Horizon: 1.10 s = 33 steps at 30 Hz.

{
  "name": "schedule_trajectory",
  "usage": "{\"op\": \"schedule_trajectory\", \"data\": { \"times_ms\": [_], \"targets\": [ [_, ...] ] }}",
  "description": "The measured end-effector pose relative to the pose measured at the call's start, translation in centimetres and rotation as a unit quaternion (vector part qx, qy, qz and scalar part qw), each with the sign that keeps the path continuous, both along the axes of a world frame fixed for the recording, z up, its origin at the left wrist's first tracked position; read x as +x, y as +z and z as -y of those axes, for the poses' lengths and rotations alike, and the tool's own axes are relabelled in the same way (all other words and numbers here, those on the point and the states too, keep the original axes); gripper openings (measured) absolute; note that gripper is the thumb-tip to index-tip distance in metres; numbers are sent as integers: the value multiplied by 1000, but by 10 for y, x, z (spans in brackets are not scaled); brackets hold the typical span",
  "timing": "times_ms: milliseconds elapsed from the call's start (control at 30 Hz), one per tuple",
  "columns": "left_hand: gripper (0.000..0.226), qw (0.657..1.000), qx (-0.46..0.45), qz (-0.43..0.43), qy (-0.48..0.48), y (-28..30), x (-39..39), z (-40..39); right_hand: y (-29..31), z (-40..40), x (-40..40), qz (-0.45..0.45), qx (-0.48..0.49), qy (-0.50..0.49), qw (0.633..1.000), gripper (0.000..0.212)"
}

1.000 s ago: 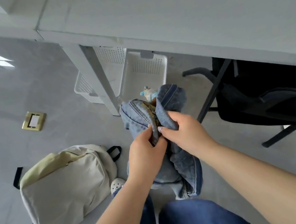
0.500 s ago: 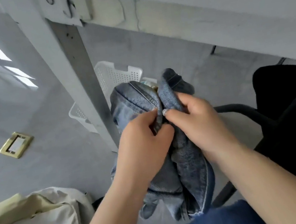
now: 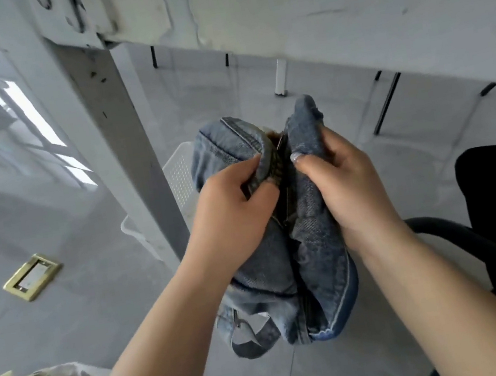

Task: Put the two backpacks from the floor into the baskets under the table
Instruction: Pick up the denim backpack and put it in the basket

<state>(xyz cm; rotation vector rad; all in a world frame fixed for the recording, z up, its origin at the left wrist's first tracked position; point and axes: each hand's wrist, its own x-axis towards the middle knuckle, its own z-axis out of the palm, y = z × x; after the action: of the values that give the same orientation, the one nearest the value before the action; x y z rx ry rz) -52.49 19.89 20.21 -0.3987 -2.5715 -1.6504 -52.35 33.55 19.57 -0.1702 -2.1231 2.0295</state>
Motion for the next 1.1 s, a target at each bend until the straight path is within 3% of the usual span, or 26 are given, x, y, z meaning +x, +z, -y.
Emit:
{"op": "schedule_trajectory", "data": {
  "times_ms": [100,167,233,333,433,567,700,800,933,1033,1100],
  "targets": [
    [20,998,-21,-61,-18,18,-18,-2,14,-7,-14,-40,-14,-9,999,35],
    [22,994,0,-101,-33,37,-40,3,35,-9,-27,-79,-37,-36,996,21],
    [23,993,3,-106,-42,44,-48,4,39,-12,-32,-85,-50,-59,993,8],
    [21,995,13,-84,-46,25,-63,4,24,-16,-41,-90,-41,-82,992,7],
    [22,999,-14,-34,-31,-18,-81,0,-11,-19,-51,-69,-31,-81,994,25],
    [26,988,-131,59,-59,-124,-111,0,-91,-35,-66,24,18,-120,992,45],
    [47,950,-238,194,-62,-205,-96,15,-162,-52,-50,144,130,-123,973,47],
    [59,932,-291,208,-65,-234,-68,22,-182,-58,-42,185,184,-88,961,45],
    [76,948,-176,234,125,-258,-25,28,-179,-61,-51,203,206,-68,955,43],
    [75,906,-54,351,230,-271,-10,19,-178,-60,-52,215,185,-67,957,40],
    [68,875,43,433,210,-276,-9,12,-179,-59,-51,227,180,-61,955,36]
  ]
}}
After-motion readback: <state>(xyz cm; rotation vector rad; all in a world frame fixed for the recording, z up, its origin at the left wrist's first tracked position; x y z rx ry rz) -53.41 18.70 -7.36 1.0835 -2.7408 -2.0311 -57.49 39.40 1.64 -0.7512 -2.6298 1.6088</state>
